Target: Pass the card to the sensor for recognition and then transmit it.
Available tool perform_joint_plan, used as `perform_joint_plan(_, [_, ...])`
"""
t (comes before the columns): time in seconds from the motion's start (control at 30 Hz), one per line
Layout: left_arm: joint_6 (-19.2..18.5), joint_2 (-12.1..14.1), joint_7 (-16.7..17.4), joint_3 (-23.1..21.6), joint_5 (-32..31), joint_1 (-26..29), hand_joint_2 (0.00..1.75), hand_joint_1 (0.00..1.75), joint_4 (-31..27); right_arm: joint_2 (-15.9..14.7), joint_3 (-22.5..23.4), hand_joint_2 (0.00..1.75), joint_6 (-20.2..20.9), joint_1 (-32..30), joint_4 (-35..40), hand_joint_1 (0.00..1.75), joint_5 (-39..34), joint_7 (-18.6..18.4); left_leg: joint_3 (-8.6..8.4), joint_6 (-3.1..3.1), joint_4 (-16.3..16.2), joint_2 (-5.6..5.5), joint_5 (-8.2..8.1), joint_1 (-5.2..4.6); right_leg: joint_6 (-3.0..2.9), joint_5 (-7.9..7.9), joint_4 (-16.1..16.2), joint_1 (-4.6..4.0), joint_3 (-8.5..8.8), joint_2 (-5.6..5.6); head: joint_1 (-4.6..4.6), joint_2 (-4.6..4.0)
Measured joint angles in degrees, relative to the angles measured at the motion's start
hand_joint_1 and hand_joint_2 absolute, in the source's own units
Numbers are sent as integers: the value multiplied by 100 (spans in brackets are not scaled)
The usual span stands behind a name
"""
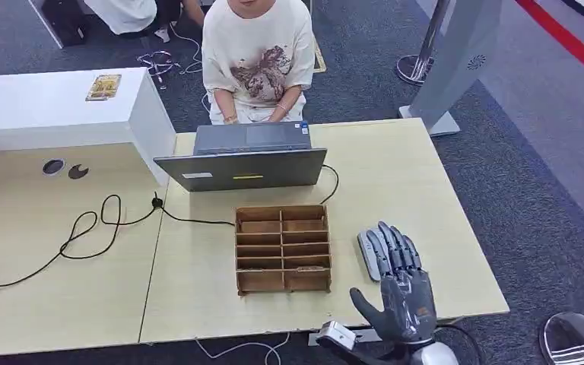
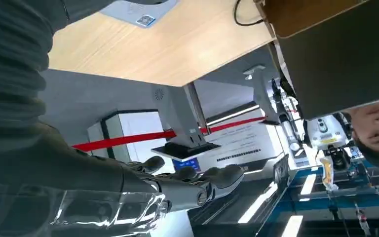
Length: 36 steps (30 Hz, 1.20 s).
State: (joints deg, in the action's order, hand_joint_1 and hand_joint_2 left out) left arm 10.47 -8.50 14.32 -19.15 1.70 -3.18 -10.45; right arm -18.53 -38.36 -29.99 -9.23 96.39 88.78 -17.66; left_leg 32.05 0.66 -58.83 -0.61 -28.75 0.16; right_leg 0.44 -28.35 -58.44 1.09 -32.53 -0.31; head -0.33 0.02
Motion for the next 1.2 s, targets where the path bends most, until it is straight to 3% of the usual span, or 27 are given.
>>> perform_joint_plan(0.5, [-35, 0, 112, 0, -59, -22, 0, 0, -2, 155, -177, 175, 754, 354, -420, 0, -387, 118, 1, 0, 0, 0, 0, 0, 0, 0, 0, 0, 0, 0, 0, 0])
perform_joint_plan(0.83, [-37, 2, 63, 0, -35, -19, 0, 0, -2, 264, -319, 175, 929, 570, -656, 0, -498, 286, 1, 0, 0, 0, 0, 0, 0, 0, 0, 0, 0, 0, 0, -2])
perform_joint_plan(1.0, [-44, 2, 66, 0, -46, -18, 0, 0, -2, 306, -376, 175, 1023, 680, -748, 17, -568, 374, 1, 0, 0, 0, 0, 0, 0, 0, -1, 0, 0, 0, 0, 0])
perform_joint_plan(1.2, [-55, 7, 66, 0, -70, -18, 0, 0, -2, 363, -475, 175, 1130, 823, -870, 19, -704, 415, 1, 0, 0, 0, 0, 0, 0, 0, -1, 0, 0, 0, 0, 0])
